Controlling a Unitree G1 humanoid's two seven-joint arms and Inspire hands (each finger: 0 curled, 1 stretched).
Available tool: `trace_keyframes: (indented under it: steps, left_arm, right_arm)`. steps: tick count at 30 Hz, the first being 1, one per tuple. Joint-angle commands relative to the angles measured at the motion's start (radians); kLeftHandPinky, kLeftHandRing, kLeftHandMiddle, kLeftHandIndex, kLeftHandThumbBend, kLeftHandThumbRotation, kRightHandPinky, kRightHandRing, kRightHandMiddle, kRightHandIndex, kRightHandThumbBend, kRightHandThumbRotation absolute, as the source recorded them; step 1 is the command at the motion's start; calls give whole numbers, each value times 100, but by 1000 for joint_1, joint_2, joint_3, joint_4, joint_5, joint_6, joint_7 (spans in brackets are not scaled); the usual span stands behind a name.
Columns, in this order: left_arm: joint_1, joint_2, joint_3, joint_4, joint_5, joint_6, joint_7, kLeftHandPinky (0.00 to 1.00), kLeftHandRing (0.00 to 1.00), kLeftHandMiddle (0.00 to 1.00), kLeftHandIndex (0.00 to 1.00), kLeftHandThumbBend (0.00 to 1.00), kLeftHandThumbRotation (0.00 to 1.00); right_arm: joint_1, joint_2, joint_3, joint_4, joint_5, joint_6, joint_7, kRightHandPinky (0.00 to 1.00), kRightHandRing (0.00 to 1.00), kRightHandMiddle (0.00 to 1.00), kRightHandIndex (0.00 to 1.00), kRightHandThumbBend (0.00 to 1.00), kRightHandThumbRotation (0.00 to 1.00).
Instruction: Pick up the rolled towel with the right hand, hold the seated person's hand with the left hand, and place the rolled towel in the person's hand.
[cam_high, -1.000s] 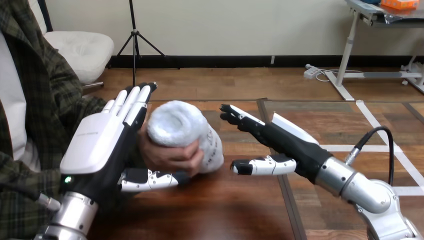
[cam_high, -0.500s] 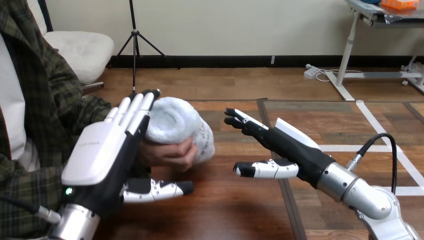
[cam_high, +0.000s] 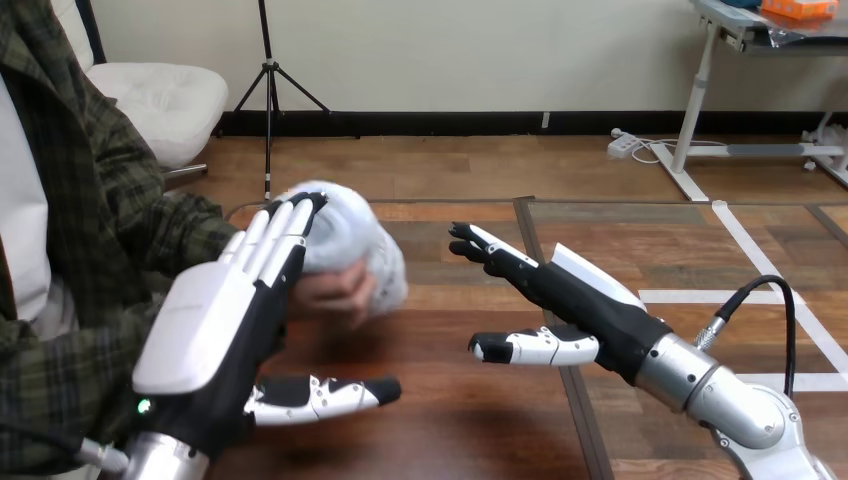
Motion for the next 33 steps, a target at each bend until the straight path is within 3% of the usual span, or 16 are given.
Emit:
trace_keyframes:
  steps: [1,23,33]
  left_arm:
    - [-18,-18,0,38,-34,-57,38,98,100,100,100,100,51]
    - [5,-92,-10,185,-174,-207,47,100,100,100,100,100,55]
    - [14,-105,-12,199,-223,-229,21,97,100,100,100,100,57]
  right_arm:
    - [-13,-5,-29,-45,21,-20,-18,100,100,98,100,100,73]
    - [39,-19,-39,-147,45,5,-20,96,100,98,100,100,73]
    - [56,-24,-42,-169,65,11,-8,96,100,98,100,100,73]
